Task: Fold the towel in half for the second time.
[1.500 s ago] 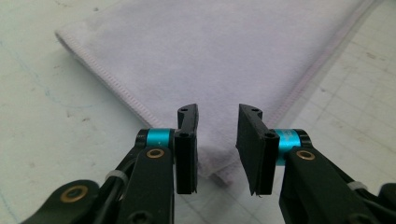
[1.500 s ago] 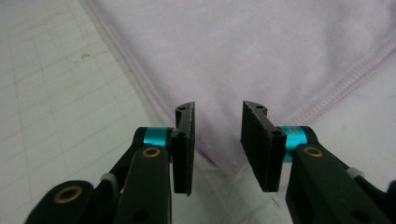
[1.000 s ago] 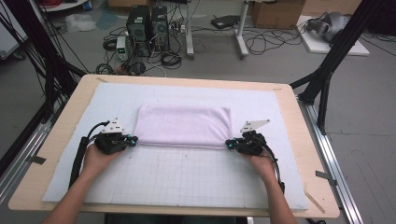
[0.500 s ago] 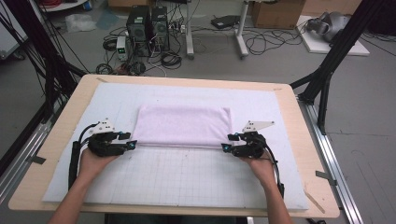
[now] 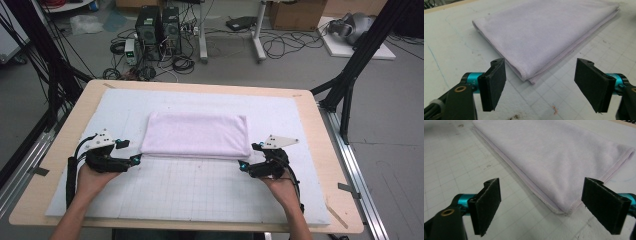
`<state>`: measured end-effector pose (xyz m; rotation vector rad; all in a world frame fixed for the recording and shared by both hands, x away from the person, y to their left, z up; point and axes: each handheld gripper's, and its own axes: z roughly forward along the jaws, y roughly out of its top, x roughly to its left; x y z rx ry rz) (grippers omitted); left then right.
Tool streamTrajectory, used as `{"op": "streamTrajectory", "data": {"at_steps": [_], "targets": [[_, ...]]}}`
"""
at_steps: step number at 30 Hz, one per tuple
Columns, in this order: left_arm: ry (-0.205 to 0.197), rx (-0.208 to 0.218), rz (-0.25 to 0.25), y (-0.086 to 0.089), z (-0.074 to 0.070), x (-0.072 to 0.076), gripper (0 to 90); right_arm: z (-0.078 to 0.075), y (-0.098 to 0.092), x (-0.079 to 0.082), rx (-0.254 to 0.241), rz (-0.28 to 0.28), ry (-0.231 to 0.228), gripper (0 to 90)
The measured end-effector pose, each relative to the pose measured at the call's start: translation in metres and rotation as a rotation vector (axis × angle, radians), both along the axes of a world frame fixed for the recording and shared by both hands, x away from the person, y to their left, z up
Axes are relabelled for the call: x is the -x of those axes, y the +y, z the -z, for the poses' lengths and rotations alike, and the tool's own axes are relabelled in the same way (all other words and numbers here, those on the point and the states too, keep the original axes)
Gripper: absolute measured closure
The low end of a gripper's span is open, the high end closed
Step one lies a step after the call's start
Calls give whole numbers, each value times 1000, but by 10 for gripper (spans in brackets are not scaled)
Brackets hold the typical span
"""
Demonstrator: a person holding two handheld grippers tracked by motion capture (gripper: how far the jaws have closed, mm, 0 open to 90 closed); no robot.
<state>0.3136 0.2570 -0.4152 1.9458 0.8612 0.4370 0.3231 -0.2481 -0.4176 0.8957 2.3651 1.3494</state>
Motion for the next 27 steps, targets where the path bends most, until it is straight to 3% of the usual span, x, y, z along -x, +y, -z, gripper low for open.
{"op": "streamTrajectory", "data": {"at_steps": [14, 27], "targets": [[-6, -26, -6, 1, 0, 16, 183, 1, -11, 18, 20, 15, -7, 119], [-19, -20, -12, 6, 0, 33, 168, 0, -24, 38, 20, 30, -23, 118]]}}
